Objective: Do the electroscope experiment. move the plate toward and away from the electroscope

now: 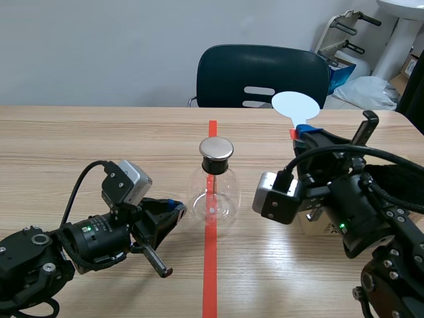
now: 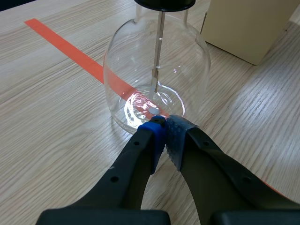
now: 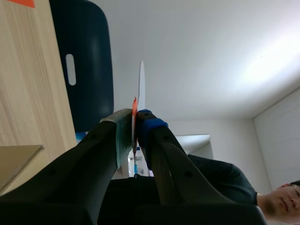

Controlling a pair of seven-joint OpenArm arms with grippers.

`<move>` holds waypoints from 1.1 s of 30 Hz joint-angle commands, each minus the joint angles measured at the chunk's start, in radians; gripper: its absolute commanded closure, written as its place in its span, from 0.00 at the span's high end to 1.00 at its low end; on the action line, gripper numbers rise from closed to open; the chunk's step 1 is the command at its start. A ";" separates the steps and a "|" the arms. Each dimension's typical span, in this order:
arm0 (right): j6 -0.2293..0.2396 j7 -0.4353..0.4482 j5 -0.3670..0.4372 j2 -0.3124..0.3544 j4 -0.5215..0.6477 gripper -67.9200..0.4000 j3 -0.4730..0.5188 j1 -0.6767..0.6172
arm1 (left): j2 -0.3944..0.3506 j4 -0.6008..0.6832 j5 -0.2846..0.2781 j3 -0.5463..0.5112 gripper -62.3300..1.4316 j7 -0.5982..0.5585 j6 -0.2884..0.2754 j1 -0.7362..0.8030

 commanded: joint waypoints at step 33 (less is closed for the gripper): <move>0.121 0.380 -0.038 0.002 0.038 0.02 -0.106 0.006 | 0.008 0.028 -0.004 0.000 0.08 -0.006 -0.002 0.000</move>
